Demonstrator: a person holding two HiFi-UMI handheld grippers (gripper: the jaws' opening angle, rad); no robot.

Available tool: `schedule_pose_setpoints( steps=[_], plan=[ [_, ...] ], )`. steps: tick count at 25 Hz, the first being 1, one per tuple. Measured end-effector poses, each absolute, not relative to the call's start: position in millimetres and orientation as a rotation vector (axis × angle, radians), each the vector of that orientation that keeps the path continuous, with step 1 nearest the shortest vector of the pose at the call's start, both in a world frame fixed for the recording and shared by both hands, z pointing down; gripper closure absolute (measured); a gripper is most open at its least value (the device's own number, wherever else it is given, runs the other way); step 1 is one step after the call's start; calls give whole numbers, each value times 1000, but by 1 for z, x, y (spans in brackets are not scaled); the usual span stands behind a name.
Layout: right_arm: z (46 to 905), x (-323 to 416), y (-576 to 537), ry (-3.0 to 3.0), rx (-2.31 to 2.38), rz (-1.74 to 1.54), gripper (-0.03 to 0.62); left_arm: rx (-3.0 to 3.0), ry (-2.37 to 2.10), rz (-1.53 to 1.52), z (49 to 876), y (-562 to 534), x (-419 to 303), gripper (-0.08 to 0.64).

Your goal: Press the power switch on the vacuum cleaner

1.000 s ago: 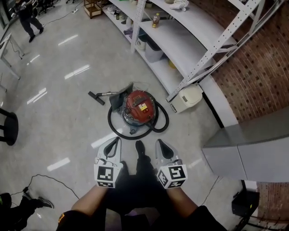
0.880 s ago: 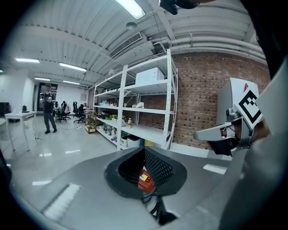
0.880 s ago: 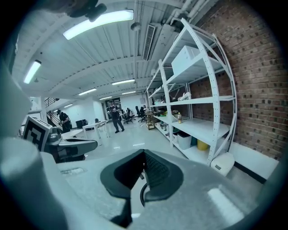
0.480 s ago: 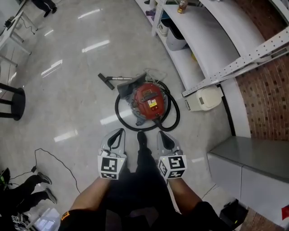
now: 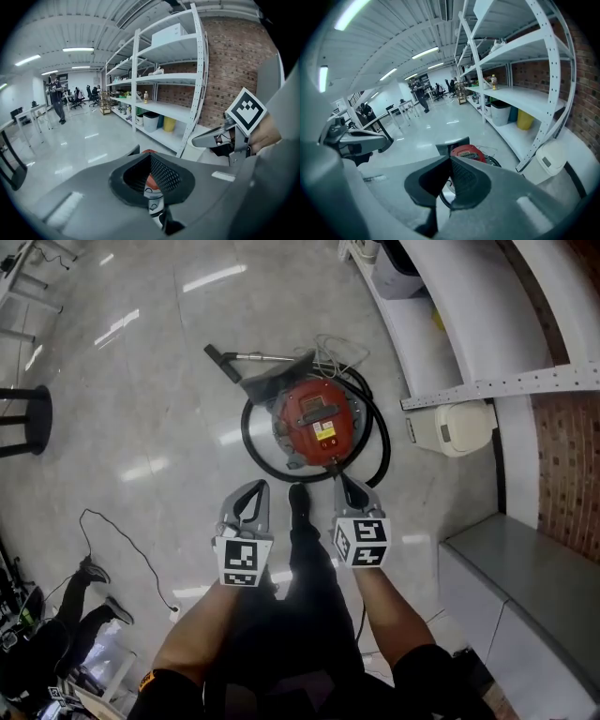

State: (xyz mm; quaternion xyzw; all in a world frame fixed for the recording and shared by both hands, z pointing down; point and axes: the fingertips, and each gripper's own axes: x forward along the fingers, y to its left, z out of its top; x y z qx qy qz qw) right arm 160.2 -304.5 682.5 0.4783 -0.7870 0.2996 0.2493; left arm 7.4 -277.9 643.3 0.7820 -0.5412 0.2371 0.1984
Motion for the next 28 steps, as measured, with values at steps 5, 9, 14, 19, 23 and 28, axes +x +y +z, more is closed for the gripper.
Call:
schedule_pose_setpoints(
  steps=[5, 9, 14, 19, 23, 28],
  plan=[
    [730, 158, -322, -2087, 1249, 855, 600, 2114, -1490, 745, 690, -288, 7, 545],
    [767, 156, -330, -2038, 1206, 884, 600, 2073, -1474, 778, 717, -297, 7, 545],
    [813, 158, -335, -1947, 1171, 933, 600, 2010, -1426, 833, 757, -294, 9, 545],
    [850, 156, -341, -1901, 1113, 950, 600, 1950, -1386, 837, 784, -288, 12, 545],
    [873, 152, -345, -1865, 1082, 961, 600, 1936, -1359, 824, 800, -292, 16, 546],
    [900, 155, -344, -1823, 1055, 975, 600, 1930, -1356, 810, 815, -301, 21, 546]
  ],
)
